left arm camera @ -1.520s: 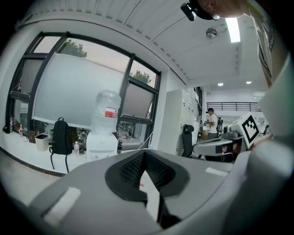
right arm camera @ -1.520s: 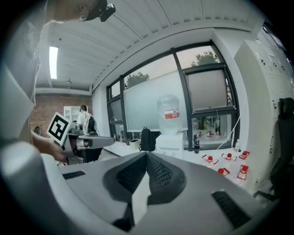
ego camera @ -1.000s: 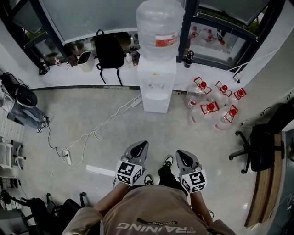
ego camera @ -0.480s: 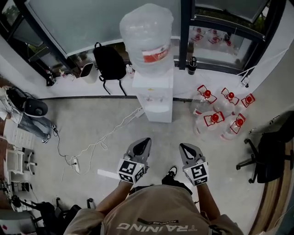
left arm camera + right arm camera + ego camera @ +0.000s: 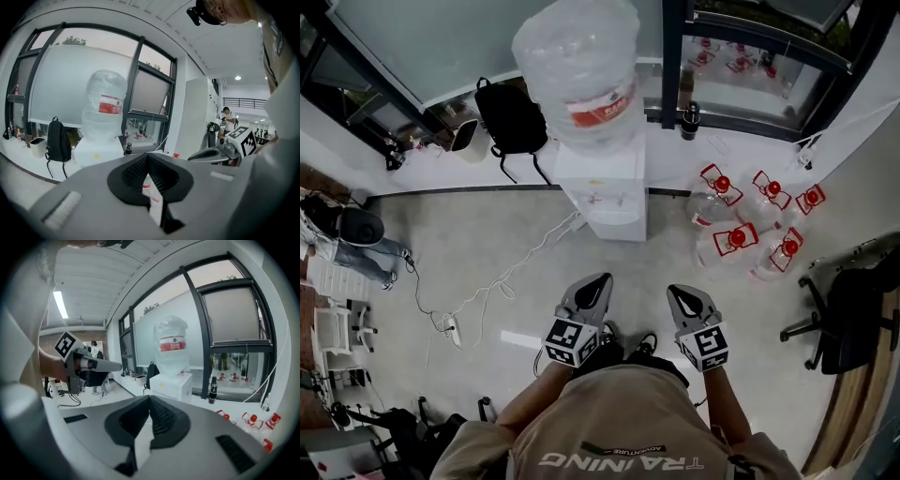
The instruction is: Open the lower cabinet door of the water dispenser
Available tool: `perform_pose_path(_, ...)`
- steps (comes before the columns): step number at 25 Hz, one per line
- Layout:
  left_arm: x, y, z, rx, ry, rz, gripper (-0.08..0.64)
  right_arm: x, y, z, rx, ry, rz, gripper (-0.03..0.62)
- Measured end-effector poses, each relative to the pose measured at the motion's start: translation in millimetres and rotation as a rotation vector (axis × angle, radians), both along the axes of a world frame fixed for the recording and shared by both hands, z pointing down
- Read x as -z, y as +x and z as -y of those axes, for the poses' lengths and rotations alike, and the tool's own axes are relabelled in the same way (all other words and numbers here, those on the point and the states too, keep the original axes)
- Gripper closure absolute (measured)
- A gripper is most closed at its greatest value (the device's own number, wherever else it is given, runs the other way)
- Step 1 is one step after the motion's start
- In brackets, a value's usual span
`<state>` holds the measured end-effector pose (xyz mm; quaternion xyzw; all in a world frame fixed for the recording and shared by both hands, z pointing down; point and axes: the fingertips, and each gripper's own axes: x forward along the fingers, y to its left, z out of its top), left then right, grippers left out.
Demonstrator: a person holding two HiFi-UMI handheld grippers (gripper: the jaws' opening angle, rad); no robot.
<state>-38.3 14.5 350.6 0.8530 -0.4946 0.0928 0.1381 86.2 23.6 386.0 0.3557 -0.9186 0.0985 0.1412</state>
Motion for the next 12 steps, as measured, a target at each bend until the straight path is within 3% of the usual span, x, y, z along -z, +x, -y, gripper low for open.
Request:
perform_pose_path(4,-9,-11,24,-0.011,-0.008,-0.006,0.558,-10,-10,18,-0.003,-0.038,-0.013,0.586)
perform_pose_path(12,-10,-37,76,-0.121,0.008,-0.018,0.558,11,-32,66,-0.102,0.04,-0.082,0.586)
